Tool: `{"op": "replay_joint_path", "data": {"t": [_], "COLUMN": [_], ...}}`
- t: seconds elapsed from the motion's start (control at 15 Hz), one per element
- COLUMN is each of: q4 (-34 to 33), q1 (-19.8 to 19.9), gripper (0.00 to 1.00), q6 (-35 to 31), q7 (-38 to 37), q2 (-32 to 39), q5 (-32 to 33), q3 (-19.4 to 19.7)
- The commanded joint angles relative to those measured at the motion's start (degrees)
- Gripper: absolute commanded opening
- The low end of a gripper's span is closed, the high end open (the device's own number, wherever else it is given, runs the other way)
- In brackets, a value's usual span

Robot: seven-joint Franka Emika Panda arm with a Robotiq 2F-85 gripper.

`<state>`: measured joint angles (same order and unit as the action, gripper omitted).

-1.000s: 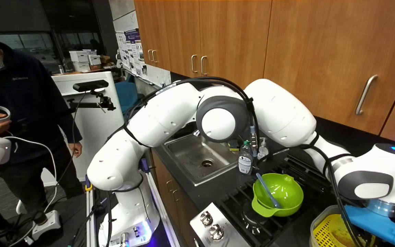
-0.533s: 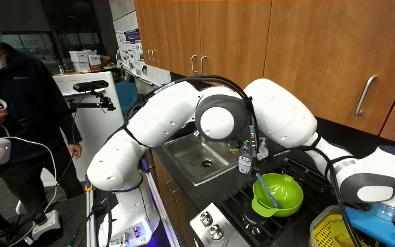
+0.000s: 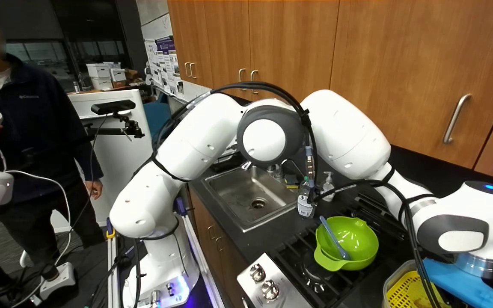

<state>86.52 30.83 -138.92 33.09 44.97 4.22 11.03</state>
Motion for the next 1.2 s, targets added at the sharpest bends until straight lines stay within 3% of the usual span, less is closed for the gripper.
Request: {"op": "replay_joint_path", "data": {"t": [0.0, 0.47, 1.0, 1.07, 1.13], "q4": [7.5, 15.0, 18.7, 18.9, 19.0], "q1": [-1.1, -2.0, -3.3, -3.4, -3.5], "gripper": [0.02, 0.02, 0.02, 0.35, 0.36], "q6": [-3.5, -7.8, -8.4, -8.1, -8.0], "q7": [-4.4, -8.6, -9.7, -9.8, -9.9], "q2": [-5.0, -10.5, -14.6, -14.8, -14.9], "q5": [2.2, 4.1, 6.3, 6.5, 6.6], "q3": [2.1, 4.2, 5.4, 5.4, 5.4]}}
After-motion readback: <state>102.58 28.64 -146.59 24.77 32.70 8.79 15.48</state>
